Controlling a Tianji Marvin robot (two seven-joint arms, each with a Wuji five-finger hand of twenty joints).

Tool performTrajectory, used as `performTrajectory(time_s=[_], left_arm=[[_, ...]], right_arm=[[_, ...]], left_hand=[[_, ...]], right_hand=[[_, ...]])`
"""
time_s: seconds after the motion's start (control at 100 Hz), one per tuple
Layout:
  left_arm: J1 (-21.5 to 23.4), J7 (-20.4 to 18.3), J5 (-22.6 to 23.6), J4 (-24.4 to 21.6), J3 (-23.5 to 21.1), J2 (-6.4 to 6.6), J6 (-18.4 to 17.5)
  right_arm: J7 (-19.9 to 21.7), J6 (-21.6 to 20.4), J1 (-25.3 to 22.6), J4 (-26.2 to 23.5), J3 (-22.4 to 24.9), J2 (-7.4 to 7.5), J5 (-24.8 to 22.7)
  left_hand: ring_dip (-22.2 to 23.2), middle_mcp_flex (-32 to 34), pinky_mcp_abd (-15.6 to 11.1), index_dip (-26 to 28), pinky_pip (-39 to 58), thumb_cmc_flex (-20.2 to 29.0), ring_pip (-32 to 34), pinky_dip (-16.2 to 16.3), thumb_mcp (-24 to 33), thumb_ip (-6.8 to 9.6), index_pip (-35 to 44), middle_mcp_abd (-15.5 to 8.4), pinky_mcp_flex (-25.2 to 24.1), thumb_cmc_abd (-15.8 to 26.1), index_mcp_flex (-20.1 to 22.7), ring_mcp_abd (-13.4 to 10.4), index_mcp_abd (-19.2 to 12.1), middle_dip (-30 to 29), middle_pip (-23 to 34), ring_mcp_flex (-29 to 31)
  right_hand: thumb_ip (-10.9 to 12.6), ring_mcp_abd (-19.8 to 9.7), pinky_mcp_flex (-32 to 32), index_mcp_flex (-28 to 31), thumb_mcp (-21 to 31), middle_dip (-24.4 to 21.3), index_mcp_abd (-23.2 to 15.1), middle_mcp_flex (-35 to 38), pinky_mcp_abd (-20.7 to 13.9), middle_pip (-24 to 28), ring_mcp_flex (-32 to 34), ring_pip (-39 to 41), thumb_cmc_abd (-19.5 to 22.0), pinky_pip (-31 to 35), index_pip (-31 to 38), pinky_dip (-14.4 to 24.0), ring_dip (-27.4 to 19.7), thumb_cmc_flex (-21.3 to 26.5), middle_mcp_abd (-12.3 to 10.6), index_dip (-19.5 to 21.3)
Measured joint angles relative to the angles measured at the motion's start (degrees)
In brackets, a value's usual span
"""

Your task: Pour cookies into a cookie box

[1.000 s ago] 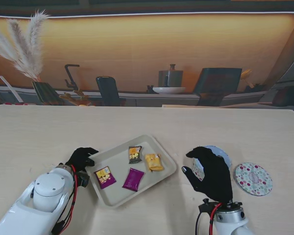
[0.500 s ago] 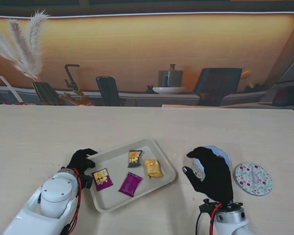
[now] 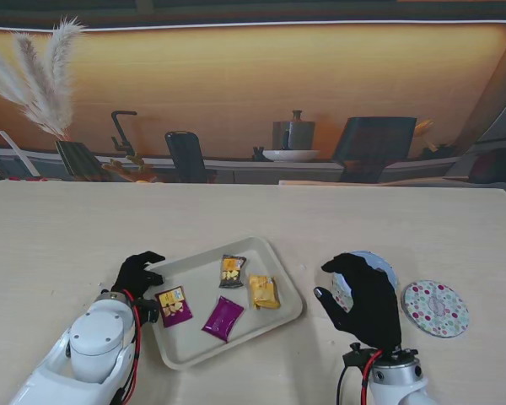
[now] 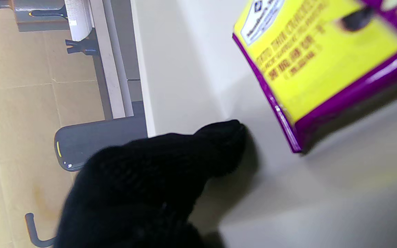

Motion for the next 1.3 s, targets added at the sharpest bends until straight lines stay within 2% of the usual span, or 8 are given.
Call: performTrajectory(time_s=[0.08, 0.14, 0.21, 0.27, 0.4, 0.8, 1.22, 1.3], left_arm=[[0.1, 1.6, 0.0, -0.6, 0.2, -0.18, -0.3], [0.1, 3.7, 0.0, -0.8, 0.4, -0.42, -0.7], [0.1, 5.7, -0.2, -1.0, 0.7, -0.80, -1.4], [0.1, 5.7, -0.2, -1.2, 0.7, -1.02, -1.5], [0.0, 5.4, -0.6, -1.8, 0.7, -1.12, -1.8], [-0.4, 8.9, -2.4, -4.2, 1.9, -1.86, -4.5], [-0.5, 11.8, -5.5, -5.4, 1.7, -2.66, -5.3], [-0.4, 13.3, -5.8, -6.0, 1.7, -2.88, -5.3]], right_arm=[[0.0, 0.0, 0.0, 0.0, 0.0, 0.00, 0.0], [0.0, 0.0, 0.0, 0.0, 0.0, 0.00, 0.0], [0.0, 0.0, 0.0, 0.0, 0.0, 0.00, 0.0], [-0.1, 0.1, -0.1, 0.0, 0.1, 0.00, -0.1], [-0.2, 0.1, -0.1, 0.0, 0.3, 0.00, -0.1], [-1.5, 0.1, -1.0, -0.2, 1.2, -0.08, -0.6], [-2.0, 0.1, -1.4, -0.4, 1.4, -0.10, -0.8], [-2.0, 0.2, -1.4, -0.4, 1.4, -0.10, -0.8]], left_hand=[[0.1, 0.0, 0.0, 0.5, 1.1, -0.1, 1.1, 0.0, 0.0, -0.01, 0.9, 0.0, 1.7, -0.2, 0.0, 0.0, -0.3, 0.1, 0.5, 0.1], [0.1, 0.9, 0.4, 1.3, 2.8, -0.3, 1.9, -0.3, 1.1, -0.01, 3.0, 0.0, 4.5, -1.9, 0.1, 0.0, -0.8, 0.1, 1.2, 1.6], [0.1, 1.2, 0.5, 2.4, 3.9, -1.0, 2.5, -2.3, 2.5, -0.06, 4.7, 0.0, 6.8, -2.9, 0.1, 0.1, -1.4, 0.1, 1.9, 2.3], [0.1, 1.2, 0.6, 2.7, 4.1, -1.0, 2.8, -4.2, 2.8, -0.29, 5.3, 0.0, 8.2, -3.0, 0.1, 0.1, -1.7, 0.1, 2.2, 2.7], [0.1, 1.7, 0.6, 3.8, 4.6, -1.7, 3.3, -5.8, 4.0, -0.31, 6.9, 0.0, 10.1, -4.3, 0.2, 0.1, -2.3, 0.1, 2.5, 3.5], [0.1, 2.3, 0.7, 4.8, 7.4, -3.0, 4.8, -8.1, 4.9, -0.36, 9.6, -0.4, 11.1, -5.9, 2.5, 0.6, -3.7, 0.1, 3.2, 3.5], [-1.2, 3.2, 1.2, 5.4, 9.1, -3.2, 4.9, -8.1, 5.7, -0.37, 11.1, -0.5, 11.4, -7.5, 3.1, 1.1, -3.7, 0.1, 3.2, 4.0], [-1.2, 3.5, 1.3, 5.5, 9.8, -3.3, 4.9, -7.4, 5.9, -0.38, 11.1, -0.6, 11.5, -7.9, 4.4, 1.3, -3.7, 0.1, 3.2, 4.0]], right_hand=[[0.0, 0.0, 0.0, 0.0, 0.0, 0.0, 0.0, 0.0, 0.0, 0.0, 0.0, 0.0, 0.0, 0.0, 0.0, 0.0, 0.0, 0.0, 0.0, 0.0], [0.0, 0.0, 0.0, 0.0, 0.0, 0.0, 0.0, 0.0, 0.0, 0.0, 0.0, 0.0, 0.0, 0.0, 0.0, 0.0, 0.0, 0.0, 0.0, 0.0], [0.0, 0.0, 0.0, 0.0, 0.0, 0.0, 0.0, 0.0, 0.0, 0.0, 0.0, 0.0, 0.0, 0.0, 0.0, 0.0, 0.0, 0.0, 0.0, 0.0], [0.0, 0.0, -0.1, 0.0, 0.0, 0.0, 0.0, 0.0, 0.0, 0.0, 0.0, 0.0, 0.0, 0.0, 0.0, 0.0, 0.0, 0.0, 0.0, 0.0], [0.0, 0.0, -0.1, 0.0, 0.0, 0.0, 0.0, 0.0, 0.0, 0.0, 0.0, 0.0, 0.0, 0.0, 0.0, -0.1, 0.0, 0.0, 0.0, 0.0], [0.0, 0.0, -0.4, 0.0, 0.0, 0.0, 0.0, 0.0, 0.0, 0.0, 0.0, -0.1, 0.0, 0.0, 0.0, -0.5, 0.0, 0.0, 0.0, 0.0], [0.0, 0.0, -0.5, 0.0, 0.0, 0.0, 0.0, 0.0, 0.0, 0.0, 0.0, -0.2, 0.0, 0.0, 0.0, -0.6, 0.0, 0.0, 0.0, 0.0], [0.0, 0.0, -0.5, 0.0, 0.0, 0.0, 0.0, 0.0, 0.0, 0.0, 0.0, -0.2, 0.0, 0.0, 0.0, -0.6, 0.0, 0.0, 0.0, 0.0]])
